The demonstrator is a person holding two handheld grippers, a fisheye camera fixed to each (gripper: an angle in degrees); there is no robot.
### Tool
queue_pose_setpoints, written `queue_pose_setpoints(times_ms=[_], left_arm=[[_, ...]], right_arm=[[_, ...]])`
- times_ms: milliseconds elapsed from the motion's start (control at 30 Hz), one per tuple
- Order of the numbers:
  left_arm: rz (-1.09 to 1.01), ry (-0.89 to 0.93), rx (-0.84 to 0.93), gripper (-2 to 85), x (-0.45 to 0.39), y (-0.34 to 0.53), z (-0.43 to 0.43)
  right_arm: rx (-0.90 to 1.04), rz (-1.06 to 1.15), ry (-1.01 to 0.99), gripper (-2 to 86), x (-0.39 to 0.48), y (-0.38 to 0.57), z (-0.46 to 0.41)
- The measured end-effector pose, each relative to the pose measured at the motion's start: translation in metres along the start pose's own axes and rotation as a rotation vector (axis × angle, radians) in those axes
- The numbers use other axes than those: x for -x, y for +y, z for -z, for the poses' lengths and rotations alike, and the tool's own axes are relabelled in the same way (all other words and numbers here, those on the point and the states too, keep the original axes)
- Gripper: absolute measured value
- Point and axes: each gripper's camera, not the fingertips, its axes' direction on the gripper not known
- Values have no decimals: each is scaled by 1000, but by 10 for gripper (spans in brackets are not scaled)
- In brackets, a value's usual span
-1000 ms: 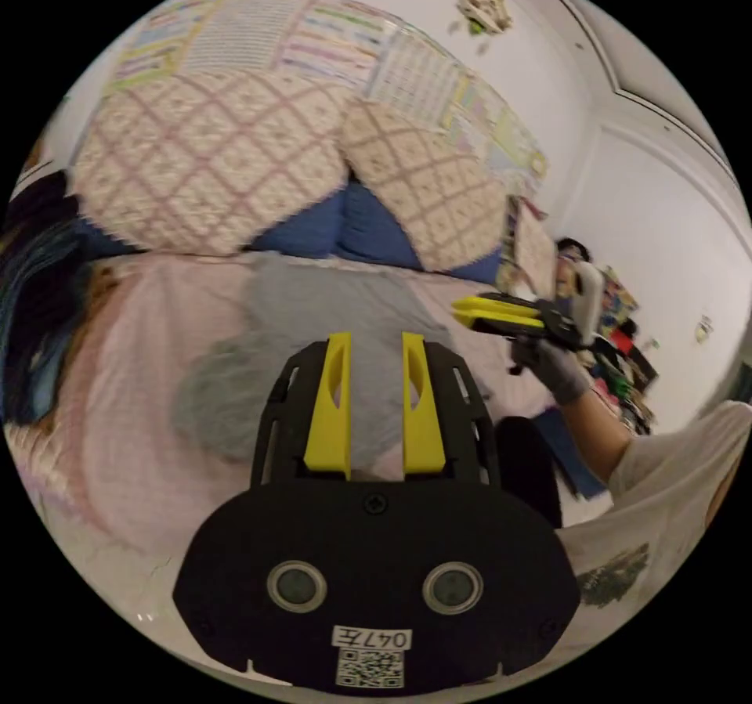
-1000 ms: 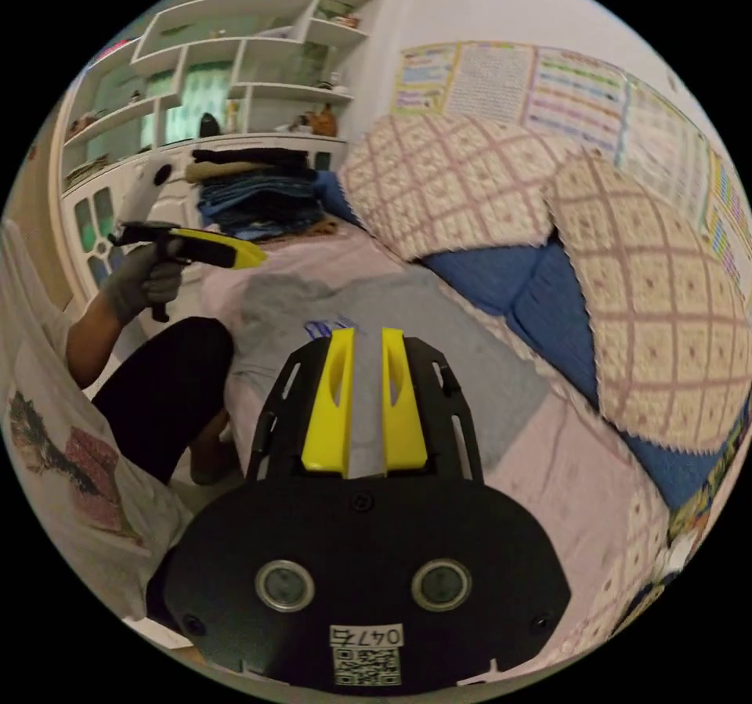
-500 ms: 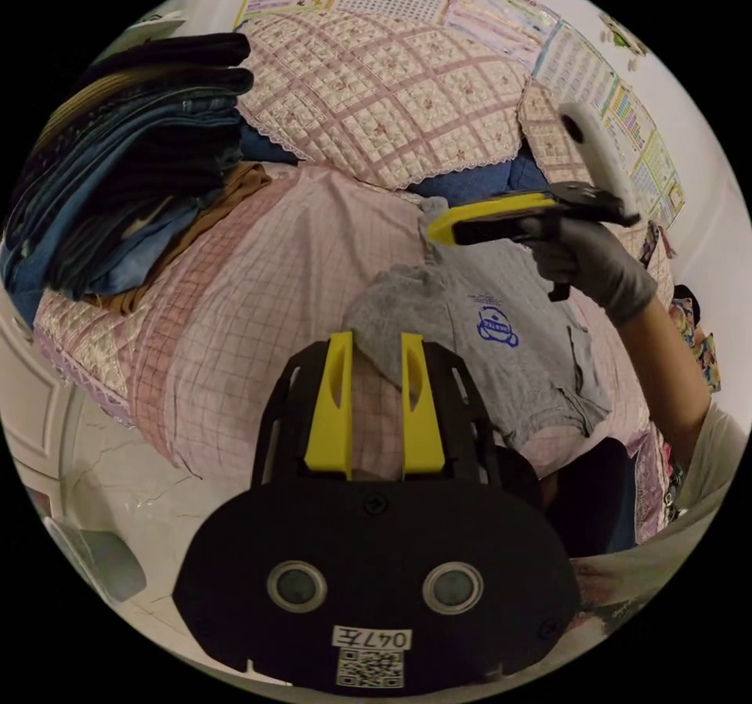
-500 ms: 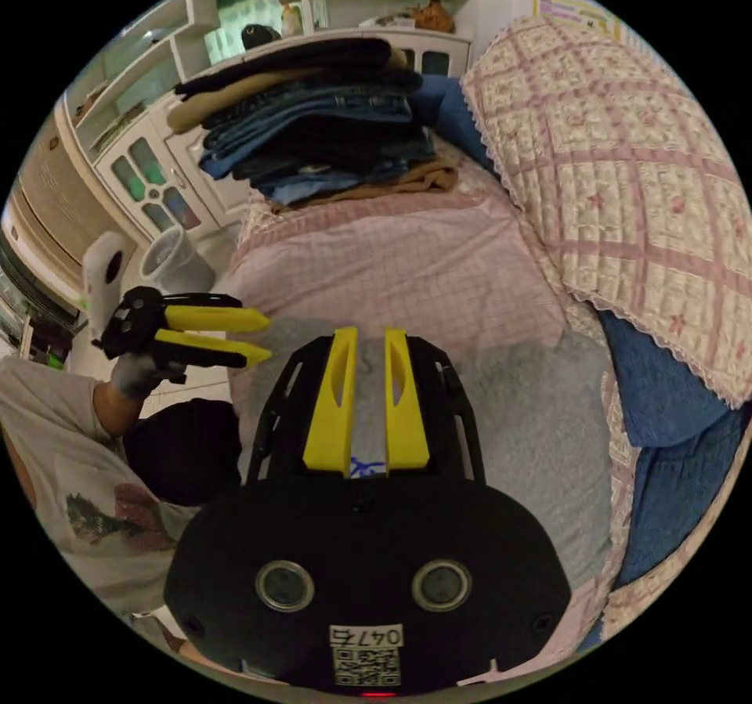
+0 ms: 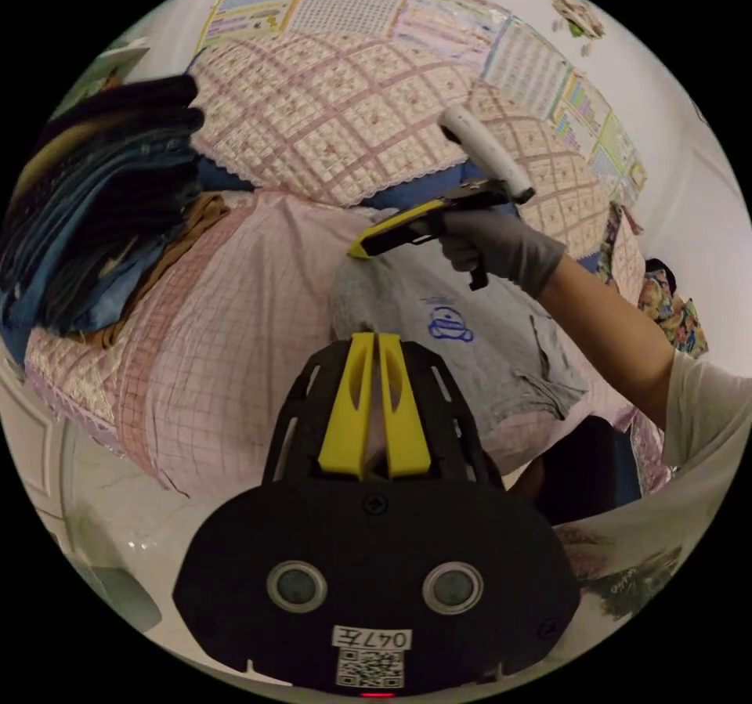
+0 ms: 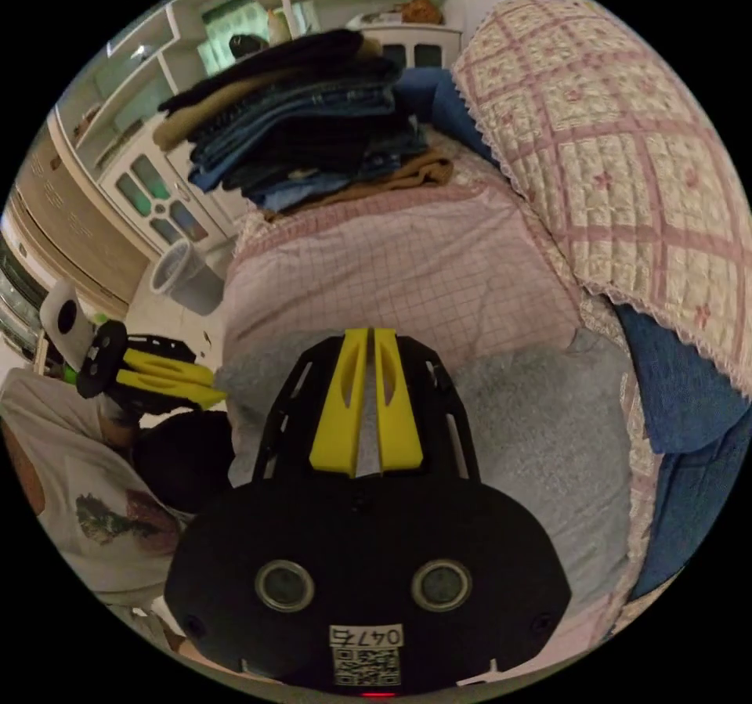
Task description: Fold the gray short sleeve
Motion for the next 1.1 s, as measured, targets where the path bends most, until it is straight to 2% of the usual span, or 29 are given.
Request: queue_pose_setpoints(times_ms=[133,300,367,467,633,733,867,1033,1100], left_arm=[[-215,-62,38,-5,-71,-16,-13],[-452,-38,252,52,-137,-29,-71],[-499,9,261,61,-146,-27,-72],[-487,107,214,67,-137,-31,-54],[-376,-11,194,63,-77,-29,-29],[-298,-15,262,62,-38,-21,-37],[-291,58,289,70,-22,-18,-52],[-369,41,357,78,-30,-25,-80],[-373,26,422,43,-32,-26,-97]], right_arm=[[-156,-140,-139,-10,-36,53,32],[-140,-334,-23,0,-65,114,56],[-147,-348,51,9,-58,135,75],[-130,-312,75,16,-38,152,93],[-70,-216,107,16,20,178,114],[-140,-198,209,13,69,215,143],[-189,-297,426,10,120,288,193],[-183,-481,456,1,150,386,244],[-185,-548,456,0,161,419,261]])
